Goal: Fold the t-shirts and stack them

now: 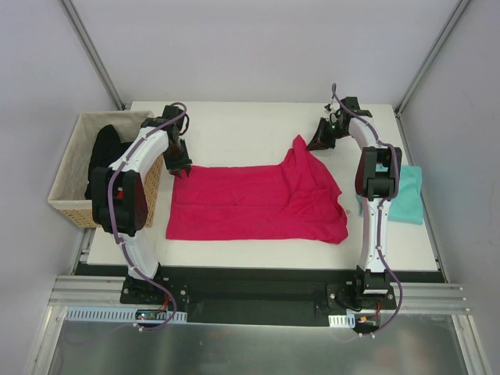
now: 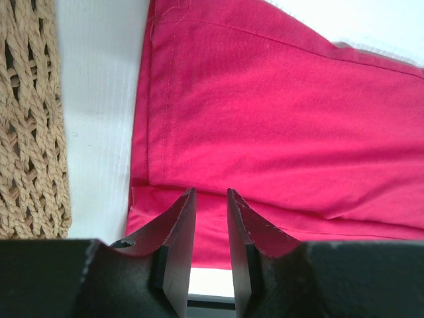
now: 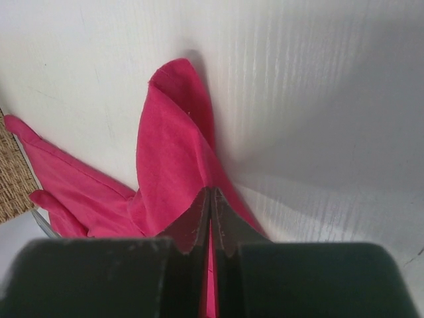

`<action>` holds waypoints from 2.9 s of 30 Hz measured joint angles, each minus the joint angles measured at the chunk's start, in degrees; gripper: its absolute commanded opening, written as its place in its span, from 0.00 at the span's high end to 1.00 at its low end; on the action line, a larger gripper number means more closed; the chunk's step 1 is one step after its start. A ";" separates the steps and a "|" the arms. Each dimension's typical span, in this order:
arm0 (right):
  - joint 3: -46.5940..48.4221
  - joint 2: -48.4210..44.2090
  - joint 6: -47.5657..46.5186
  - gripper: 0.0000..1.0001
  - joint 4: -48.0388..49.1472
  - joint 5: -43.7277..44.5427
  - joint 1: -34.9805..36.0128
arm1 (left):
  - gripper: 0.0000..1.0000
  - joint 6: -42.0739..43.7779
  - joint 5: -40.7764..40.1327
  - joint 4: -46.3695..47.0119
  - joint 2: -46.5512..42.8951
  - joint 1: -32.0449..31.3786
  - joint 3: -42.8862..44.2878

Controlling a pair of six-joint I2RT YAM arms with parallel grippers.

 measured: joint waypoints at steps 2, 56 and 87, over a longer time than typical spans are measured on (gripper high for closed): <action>0.00 0.02 0.00 0.99 -0.04 0.44 0.02 | 0.75 0.02 0.02 0.00 0.00 0.00 0.00; -21.81 -17.51 14.36 0.87 15.28 30.23 -0.26 | 0.75 0.76 0.07 -0.31 1.73 0.42 2.36; -9.25 -15.63 6.75 0.54 8.24 23.23 -0.02 | 0.75 1.77 0.70 -0.15 9.03 2.64 10.47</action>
